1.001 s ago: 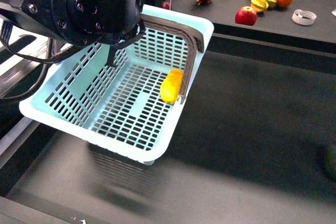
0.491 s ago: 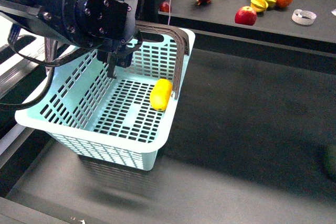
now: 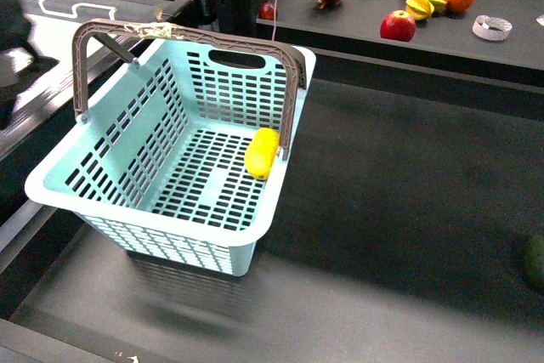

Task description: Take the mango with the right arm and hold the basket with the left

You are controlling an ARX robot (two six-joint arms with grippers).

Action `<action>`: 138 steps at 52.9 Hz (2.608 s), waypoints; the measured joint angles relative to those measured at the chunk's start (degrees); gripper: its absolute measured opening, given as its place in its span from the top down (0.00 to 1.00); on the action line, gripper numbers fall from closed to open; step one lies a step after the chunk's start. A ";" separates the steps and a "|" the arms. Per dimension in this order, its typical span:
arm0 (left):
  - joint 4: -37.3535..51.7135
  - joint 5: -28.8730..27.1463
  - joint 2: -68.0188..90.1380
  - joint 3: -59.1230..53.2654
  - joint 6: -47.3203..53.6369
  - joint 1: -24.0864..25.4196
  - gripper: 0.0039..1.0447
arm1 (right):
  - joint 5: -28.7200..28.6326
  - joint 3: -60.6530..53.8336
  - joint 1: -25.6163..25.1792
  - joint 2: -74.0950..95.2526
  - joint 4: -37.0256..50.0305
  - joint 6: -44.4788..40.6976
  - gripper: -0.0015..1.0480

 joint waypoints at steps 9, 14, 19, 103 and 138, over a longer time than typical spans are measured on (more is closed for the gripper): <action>5.27 -0.96 -6.32 -12.00 4.74 7.91 0.08 | -0.02 0.00 0.00 0.00 0.00 0.00 0.08; 5.66 -0.52 -6.56 -13.68 6.01 8.87 0.08 | -0.02 0.00 0.00 0.00 0.00 0.00 0.08; 5.77 -0.35 -6.58 -13.70 6.67 8.79 0.08 | -0.02 0.00 0.00 0.00 0.00 0.00 0.08; -17.18 38.40 -78.53 -38.49 66.66 15.93 0.99 | -0.02 0.00 0.00 -0.02 -0.02 0.00 0.08; -36.54 38.42 -97.57 -38.47 66.71 15.93 0.99 | -0.04 0.00 0.00 -0.02 -0.02 0.00 0.08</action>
